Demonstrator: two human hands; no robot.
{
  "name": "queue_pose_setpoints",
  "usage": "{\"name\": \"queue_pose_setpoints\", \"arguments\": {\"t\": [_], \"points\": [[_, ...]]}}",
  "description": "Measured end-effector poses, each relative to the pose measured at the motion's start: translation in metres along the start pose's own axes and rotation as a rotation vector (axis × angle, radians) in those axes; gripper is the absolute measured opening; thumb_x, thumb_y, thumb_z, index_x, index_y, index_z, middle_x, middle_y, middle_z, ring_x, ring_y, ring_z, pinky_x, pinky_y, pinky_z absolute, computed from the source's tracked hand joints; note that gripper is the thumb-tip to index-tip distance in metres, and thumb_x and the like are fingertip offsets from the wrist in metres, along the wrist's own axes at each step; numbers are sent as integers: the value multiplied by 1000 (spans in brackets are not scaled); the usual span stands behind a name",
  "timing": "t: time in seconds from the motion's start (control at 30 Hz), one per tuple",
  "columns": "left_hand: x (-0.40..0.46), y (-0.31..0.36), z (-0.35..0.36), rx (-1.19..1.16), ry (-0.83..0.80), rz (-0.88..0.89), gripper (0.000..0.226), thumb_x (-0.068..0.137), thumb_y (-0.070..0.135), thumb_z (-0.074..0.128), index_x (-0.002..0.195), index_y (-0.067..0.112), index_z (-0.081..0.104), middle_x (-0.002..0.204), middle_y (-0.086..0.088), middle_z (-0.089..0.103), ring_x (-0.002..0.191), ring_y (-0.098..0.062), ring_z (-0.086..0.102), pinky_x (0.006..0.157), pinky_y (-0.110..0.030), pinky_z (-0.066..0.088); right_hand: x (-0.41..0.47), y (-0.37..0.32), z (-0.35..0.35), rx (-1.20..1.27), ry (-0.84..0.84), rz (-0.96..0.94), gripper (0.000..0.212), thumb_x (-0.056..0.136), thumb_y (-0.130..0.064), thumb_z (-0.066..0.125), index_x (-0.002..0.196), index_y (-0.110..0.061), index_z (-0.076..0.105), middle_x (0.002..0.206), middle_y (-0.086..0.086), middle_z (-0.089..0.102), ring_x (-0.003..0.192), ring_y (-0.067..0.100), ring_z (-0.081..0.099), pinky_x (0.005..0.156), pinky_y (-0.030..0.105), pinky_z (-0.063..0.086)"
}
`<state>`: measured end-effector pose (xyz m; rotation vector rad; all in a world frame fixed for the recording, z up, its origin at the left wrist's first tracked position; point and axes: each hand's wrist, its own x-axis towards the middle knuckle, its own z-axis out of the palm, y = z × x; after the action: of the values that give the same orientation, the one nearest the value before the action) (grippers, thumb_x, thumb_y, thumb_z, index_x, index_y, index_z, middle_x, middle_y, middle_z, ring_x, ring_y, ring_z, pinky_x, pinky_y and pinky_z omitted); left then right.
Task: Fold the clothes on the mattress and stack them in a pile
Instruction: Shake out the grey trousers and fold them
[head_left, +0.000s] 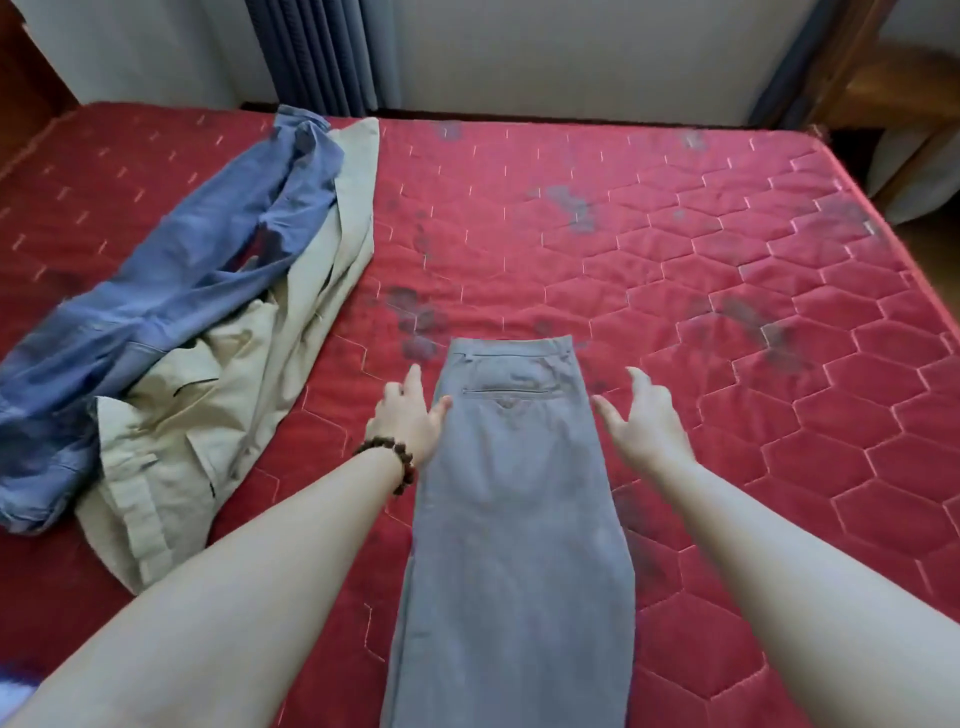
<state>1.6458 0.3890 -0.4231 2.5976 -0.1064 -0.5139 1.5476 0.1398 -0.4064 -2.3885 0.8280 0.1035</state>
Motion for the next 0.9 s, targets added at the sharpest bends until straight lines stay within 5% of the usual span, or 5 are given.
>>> {"name": "queue_pose_setpoints", "arguments": {"t": [0.23,0.4,0.6,0.77,0.9], "points": [[19,-33,82,17,13,-72,61,97,42,45,145,9,27,137,-21,41,123,-39,44,99,-43,36,20,42,76,-56,-64,43,59,96,-52,41,150,-39,19,129,11,39,117,36,45,97,45,40],[46,-30,100,12,99,-90,35,101,40,38,103,6,43,107,-22,63,97,-39,61,68,-39,38,35,37,110,-162,-85,-38,53,101,-47,28,150,-46,6,107,7,42,85,34,55,72,37,39],[57,-25,86,-97,394,97,21,102,28,36,92,10,37,80,-24,65,76,-43,62,56,-37,29,46,24,107,-228,212,-181,47,103,-37,34,150,-34,29,105,12,46,73,38,57,64,40,44],[73,-25,84,188,398,-53,55,96,35,49,142,8,33,144,-16,39,135,-30,35,106,-42,28,70,15,111,-554,103,-144,59,99,-49,33,152,-36,13,154,16,19,139,33,22,111,49,21],[78,-3,114,371,211,460,61,99,32,33,153,14,12,162,-5,3,149,-22,-6,118,-40,-7,77,-4,137,-456,80,-493,56,100,-25,40,152,-15,21,161,8,2,149,26,-6,115,44,-13]]}}
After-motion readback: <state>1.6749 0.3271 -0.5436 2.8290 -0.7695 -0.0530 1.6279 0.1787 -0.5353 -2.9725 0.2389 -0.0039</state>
